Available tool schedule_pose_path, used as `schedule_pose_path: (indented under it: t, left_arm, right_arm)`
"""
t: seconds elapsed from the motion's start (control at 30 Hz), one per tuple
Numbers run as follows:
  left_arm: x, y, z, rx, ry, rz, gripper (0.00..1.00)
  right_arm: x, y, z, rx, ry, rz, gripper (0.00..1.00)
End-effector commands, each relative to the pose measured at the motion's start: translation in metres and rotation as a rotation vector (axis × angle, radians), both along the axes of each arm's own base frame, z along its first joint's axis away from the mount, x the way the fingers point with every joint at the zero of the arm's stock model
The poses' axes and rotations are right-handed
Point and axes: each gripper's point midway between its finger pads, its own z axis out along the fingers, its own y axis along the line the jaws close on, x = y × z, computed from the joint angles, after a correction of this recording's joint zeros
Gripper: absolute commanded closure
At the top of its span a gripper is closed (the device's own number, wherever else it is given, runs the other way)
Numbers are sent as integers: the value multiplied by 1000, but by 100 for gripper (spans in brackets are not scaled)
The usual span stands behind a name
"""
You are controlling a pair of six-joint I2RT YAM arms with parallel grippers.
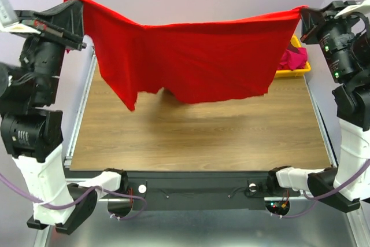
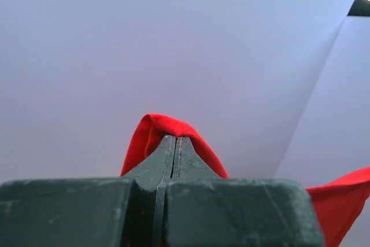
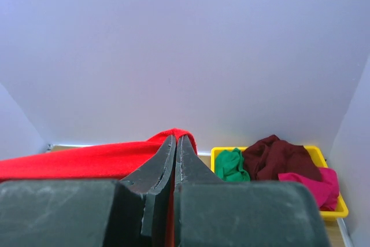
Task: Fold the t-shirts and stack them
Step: Flatten the tshirt out
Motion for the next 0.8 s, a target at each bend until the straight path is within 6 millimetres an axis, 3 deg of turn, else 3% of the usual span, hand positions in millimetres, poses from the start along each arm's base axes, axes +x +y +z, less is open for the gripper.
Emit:
schedule_pose_path:
  t: [0.0, 0.07, 0.1, 0.17, 0.2, 0.3, 0.33, 0.37, 0.4, 0.43, 0.47, 0.5, 0.6, 0.67, 0.7, 0.77]
  left_arm:
    - [13, -5, 18, 31, -91, -5, 100]
    - [32, -12, 11, 47, -52, -25, 100]
    - [63, -20, -3, 59, 9, -38, 100]
    - [80, -32, -6, 79, 32, -86, 100]
    - [105, -38, -20, 87, 77, -96, 100]
    - [132, -44, -31, 106, 104, -99, 100]
    - [152, -47, -43, 114, 136, -97, 100]
    - [156, -47, -40, 117, 127, -93, 100]
    - [174, -50, -50, 123, 153, -95, 100]
    - [174, -50, -42, 122, 131, -93, 100]
    - [178, -50, -40, 121, 126, -89, 100]
    - [189, -51, -42, 122, 125, -84, 100]
    - [179, -45, -12, 101, 25, -64, 100]
    - [171, -42, 2, 85, -26, -70, 100]
    - [157, -39, 19, 77, -87, -69, 100]
    - [146, -40, 28, 85, -133, -79, 100]
  right_arm:
    - [17, -3, 3, 38, -8, -44, 100]
    - [38, -6, -15, 33, 43, -93, 100]
    - [48, -6, -24, 28, 67, -105, 100]
    - [71, -3, -46, 11, 118, -122, 100]
    - [79, -1, -54, 7, 133, -126, 100]
    - [106, 3, -78, -18, 177, -145, 100]
    - [123, 6, -92, -32, 210, -149, 100]
    - [131, 7, -96, -33, 213, -157, 100]
    - [136, 8, -94, -38, 207, -158, 99]
    - [151, 11, -103, -43, 226, -164, 100]
    - [156, 12, -102, -43, 222, -166, 100]
    - [158, 12, -89, -31, 192, -165, 100]
    - [172, 14, -78, -13, 164, -170, 100]
    - [169, 15, -52, 18, 102, -159, 100]
    - [162, 14, -34, 34, 60, -153, 100]
    - [157, 14, -22, 46, 31, -146, 100]
